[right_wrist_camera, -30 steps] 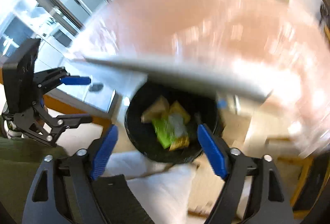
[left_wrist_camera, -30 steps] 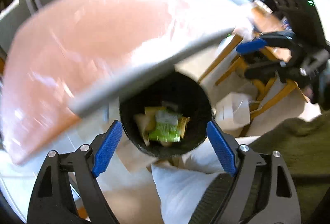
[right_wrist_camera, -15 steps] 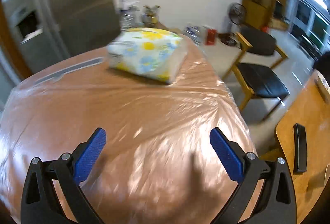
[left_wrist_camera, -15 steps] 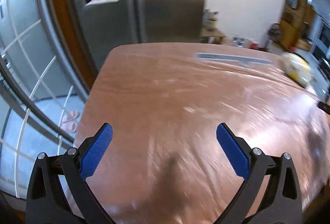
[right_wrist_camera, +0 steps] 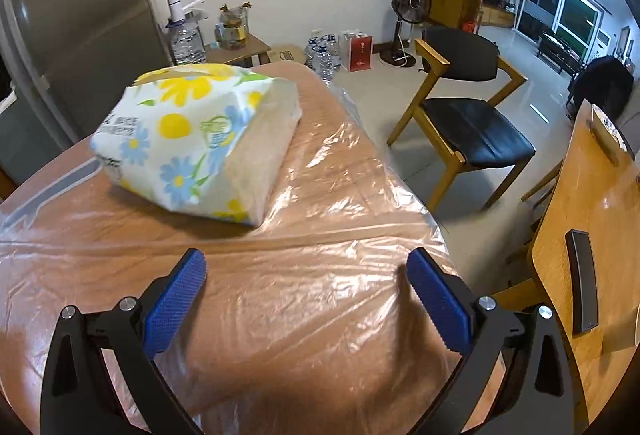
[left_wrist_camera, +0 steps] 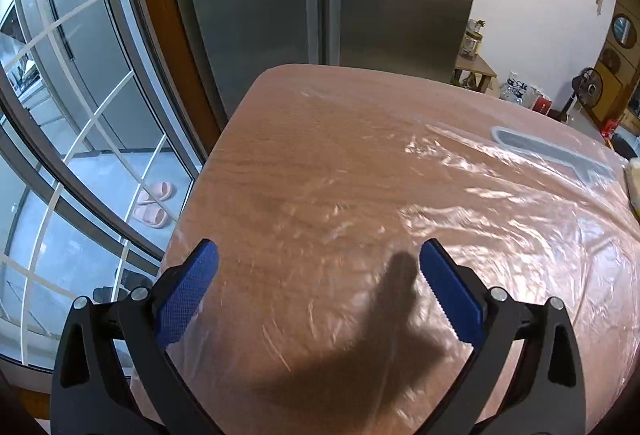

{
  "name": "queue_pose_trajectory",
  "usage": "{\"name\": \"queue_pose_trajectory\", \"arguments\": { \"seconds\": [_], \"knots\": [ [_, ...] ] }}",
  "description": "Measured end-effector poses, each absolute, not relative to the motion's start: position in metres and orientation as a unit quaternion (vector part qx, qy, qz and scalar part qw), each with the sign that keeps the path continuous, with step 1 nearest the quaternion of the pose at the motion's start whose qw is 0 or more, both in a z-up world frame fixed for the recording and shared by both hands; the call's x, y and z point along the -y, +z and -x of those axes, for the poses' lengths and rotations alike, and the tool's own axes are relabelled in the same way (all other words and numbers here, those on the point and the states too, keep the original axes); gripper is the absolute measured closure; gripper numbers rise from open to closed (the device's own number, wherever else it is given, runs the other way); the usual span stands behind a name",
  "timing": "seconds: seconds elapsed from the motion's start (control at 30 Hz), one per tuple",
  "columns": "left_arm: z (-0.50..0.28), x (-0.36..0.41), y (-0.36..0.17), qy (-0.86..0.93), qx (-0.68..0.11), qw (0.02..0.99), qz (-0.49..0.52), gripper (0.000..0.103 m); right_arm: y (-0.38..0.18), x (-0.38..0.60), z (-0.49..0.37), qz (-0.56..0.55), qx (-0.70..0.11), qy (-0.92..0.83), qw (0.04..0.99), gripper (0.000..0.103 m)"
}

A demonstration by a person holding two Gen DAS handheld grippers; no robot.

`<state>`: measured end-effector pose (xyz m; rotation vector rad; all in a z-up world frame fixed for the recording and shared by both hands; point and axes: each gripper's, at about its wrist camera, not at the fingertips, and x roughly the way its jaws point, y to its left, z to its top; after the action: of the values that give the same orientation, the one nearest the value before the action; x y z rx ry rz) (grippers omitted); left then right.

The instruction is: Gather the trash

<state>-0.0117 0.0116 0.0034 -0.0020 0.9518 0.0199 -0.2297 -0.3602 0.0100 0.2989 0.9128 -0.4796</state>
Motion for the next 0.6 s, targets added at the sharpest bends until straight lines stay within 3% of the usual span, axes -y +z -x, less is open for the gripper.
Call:
{"name": "queue_pose_trajectory", "arguments": {
  "seconds": [0.6],
  "knots": [
    [0.001,-0.016,-0.004,0.014,-0.462,0.887,0.01,0.001,0.009,0.354,0.225,-0.13,-0.437,-0.234,0.859,0.004]
  ]
}}
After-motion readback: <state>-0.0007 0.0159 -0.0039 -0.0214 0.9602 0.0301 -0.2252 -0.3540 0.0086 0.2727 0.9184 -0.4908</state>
